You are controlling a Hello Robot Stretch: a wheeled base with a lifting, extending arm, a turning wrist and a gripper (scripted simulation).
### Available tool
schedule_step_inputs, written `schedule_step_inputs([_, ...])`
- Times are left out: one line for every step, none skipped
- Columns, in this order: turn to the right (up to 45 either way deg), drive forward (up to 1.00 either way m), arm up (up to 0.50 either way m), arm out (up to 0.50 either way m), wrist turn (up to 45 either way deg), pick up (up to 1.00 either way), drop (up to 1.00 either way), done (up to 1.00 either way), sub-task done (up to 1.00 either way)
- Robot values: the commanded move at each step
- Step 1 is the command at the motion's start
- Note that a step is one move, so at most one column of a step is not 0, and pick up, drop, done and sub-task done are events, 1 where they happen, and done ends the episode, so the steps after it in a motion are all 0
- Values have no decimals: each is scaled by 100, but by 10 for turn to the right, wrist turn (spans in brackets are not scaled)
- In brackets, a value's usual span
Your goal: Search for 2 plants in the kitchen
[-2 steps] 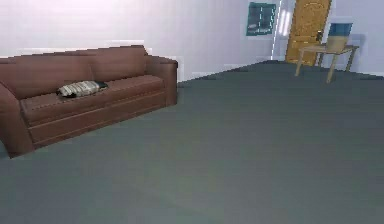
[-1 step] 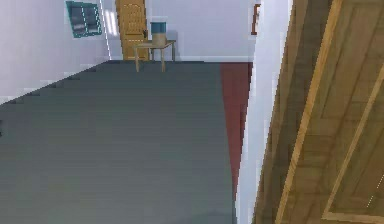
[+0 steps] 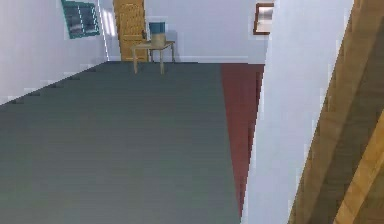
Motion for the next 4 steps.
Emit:
schedule_step_inputs([-450, 0, 0, 0, 0, 0, 0, 0, 0])
schedule_step_inputs([-390, 0, 0, 0, 0, 0, 0, 0, 0])
schedule_step_inputs([0, 25, 0, 0, 0, 0, 0, 0, 0])
schedule_step_inputs([450, 0, 0, 0, 0, 0, 0, 0, 0])
